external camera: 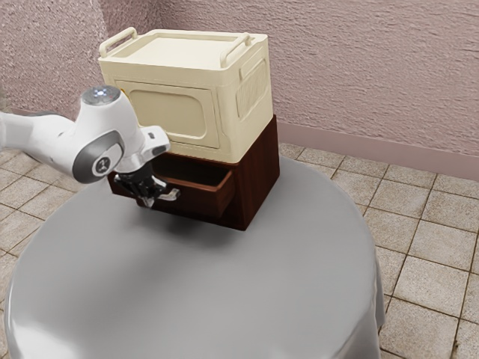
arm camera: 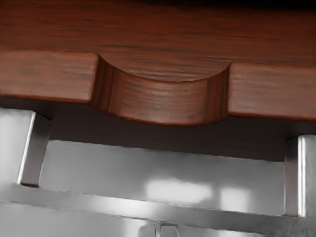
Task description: Push the drawer handle with one arm to close the drawer
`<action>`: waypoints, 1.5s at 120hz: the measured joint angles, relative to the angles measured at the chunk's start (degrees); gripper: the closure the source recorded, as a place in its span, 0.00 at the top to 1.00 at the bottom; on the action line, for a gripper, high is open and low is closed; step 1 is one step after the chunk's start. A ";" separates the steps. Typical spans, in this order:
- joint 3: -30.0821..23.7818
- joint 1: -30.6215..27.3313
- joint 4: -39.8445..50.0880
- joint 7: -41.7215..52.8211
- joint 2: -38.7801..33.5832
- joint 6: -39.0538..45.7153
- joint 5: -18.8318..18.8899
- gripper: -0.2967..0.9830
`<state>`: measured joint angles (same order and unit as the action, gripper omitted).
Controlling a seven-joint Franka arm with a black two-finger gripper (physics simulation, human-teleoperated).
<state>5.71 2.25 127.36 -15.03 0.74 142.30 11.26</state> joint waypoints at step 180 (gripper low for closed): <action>-0.18 -0.48 -10.97 7.82 8.62 -1.24 -3.33 0.15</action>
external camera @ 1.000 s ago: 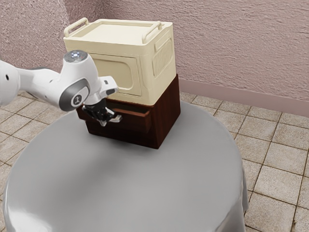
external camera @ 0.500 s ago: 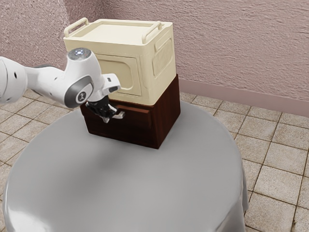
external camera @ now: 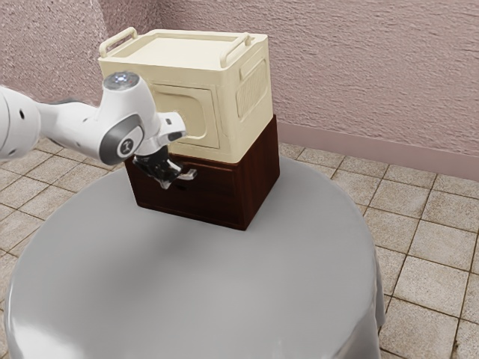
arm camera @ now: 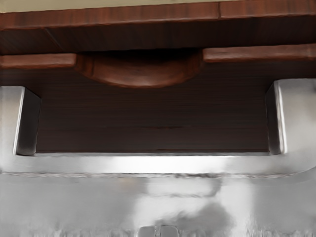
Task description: Push the drawer handle with one arm to close the drawer
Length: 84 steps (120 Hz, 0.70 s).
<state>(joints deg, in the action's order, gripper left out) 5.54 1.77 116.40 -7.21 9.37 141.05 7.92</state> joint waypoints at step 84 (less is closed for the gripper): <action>-0.03 15.38 -5.76 -5.03 -28.42 -37.87 -2.85 0.72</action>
<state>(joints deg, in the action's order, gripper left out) 5.50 17.14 110.64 -12.24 -19.05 103.19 5.08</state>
